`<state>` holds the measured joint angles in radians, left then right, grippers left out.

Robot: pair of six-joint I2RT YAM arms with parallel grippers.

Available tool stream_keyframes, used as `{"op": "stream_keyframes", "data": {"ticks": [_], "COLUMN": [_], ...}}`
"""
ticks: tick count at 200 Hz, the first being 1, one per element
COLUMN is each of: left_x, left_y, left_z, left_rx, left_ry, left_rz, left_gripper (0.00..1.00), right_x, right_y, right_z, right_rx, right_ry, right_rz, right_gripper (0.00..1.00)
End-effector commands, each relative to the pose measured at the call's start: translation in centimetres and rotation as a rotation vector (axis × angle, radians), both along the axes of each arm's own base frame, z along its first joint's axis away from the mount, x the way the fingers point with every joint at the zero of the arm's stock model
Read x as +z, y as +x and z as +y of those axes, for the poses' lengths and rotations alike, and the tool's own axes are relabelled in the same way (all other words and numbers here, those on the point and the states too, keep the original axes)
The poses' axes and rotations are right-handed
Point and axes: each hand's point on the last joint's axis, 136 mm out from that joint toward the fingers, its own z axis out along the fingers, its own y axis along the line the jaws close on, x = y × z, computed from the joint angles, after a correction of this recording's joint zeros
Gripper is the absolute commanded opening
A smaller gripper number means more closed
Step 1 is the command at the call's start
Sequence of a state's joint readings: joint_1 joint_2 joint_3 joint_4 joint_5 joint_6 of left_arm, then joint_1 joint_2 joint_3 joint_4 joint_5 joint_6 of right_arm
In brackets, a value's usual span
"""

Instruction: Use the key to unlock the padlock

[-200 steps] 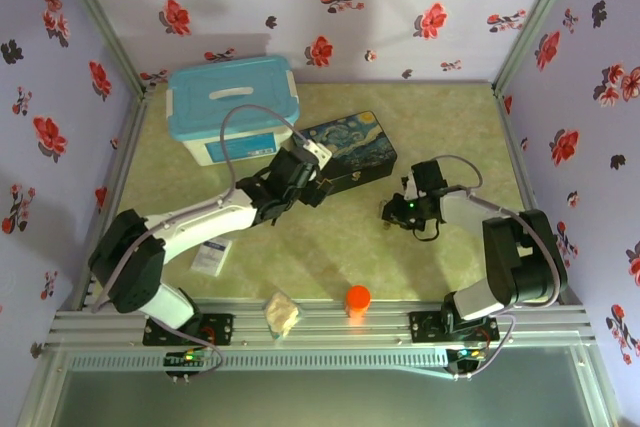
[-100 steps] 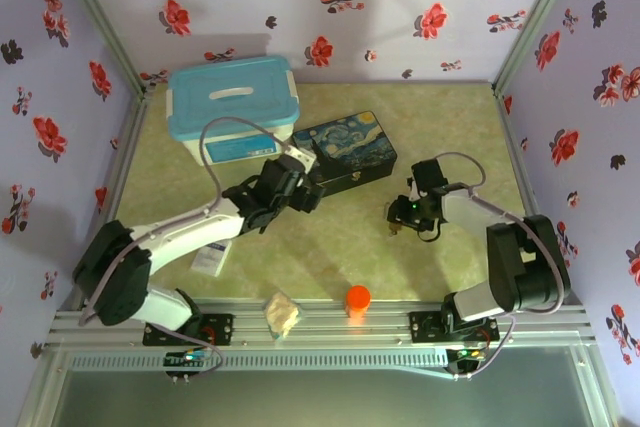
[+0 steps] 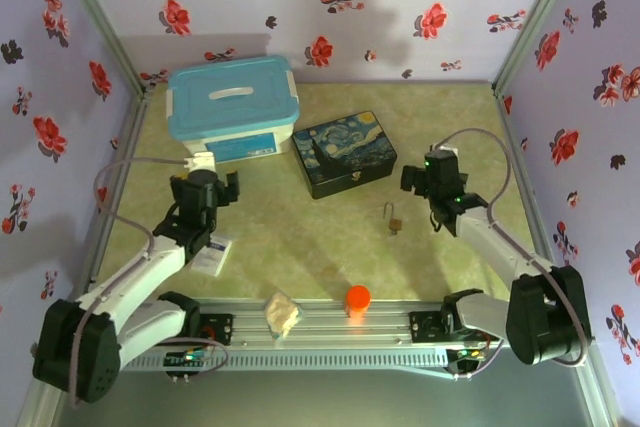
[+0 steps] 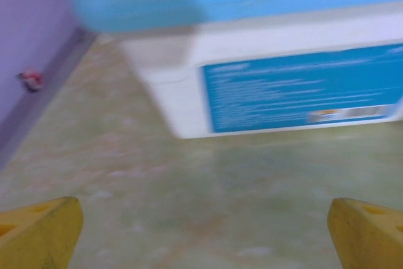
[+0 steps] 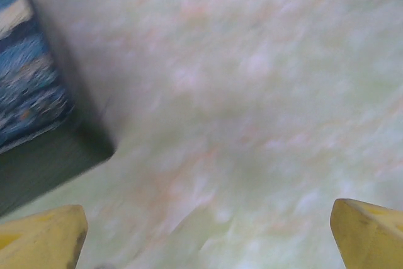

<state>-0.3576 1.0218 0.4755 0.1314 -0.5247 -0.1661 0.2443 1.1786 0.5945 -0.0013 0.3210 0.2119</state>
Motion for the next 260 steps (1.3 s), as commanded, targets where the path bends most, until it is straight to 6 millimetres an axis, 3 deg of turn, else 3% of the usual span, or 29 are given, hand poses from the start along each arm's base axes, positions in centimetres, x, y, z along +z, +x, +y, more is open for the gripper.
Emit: {"op": "stream_keyframes", "data": {"ticks": [1,27,58,79,160,196,260], "left_x": [-0.3,-3.0,-3.1,-5.7,-5.8,-5.8,-5.8], "left_y": [2.2,4.2,5.5,5.7,6.3,6.4,6.4], "left_z": [3.8,5.6,6.2,7.5,6.8,6.7,6.7], "left_rx": [0.091,0.122,0.08,0.088,0.042,0.038,0.036], "left_ry": [0.064,0.065,0.035,-0.061,-0.057,-0.054,-0.053], "left_rz": [-0.068,-0.073,-0.144,-0.156,-0.13,-0.129,-0.126], "left_gripper": [1.0,1.0,1.0,1.0,1.0,1.0,1.0], "right_x": [1.3,-0.6,-1.8,-3.3,-3.5,-3.7,-3.6], "right_y": [1.8,2.7,3.4,3.5,4.1,4.6,4.7], "right_z": [-3.2,-5.2,-6.4,-7.5,-7.5,-6.0,-6.0], "right_rx": [-0.062,-0.107,-0.149,-0.187,-0.182,-0.096,-0.094], "right_ry": [-0.175,-0.161,-0.074,-0.038,-0.05,-0.028,-0.026], "right_rz": [-0.238,-0.292,-0.318,-0.323,-0.291,-0.276,-0.277], "right_gripper": [0.99,0.99,0.99,0.99,0.99,1.0,0.99]}}
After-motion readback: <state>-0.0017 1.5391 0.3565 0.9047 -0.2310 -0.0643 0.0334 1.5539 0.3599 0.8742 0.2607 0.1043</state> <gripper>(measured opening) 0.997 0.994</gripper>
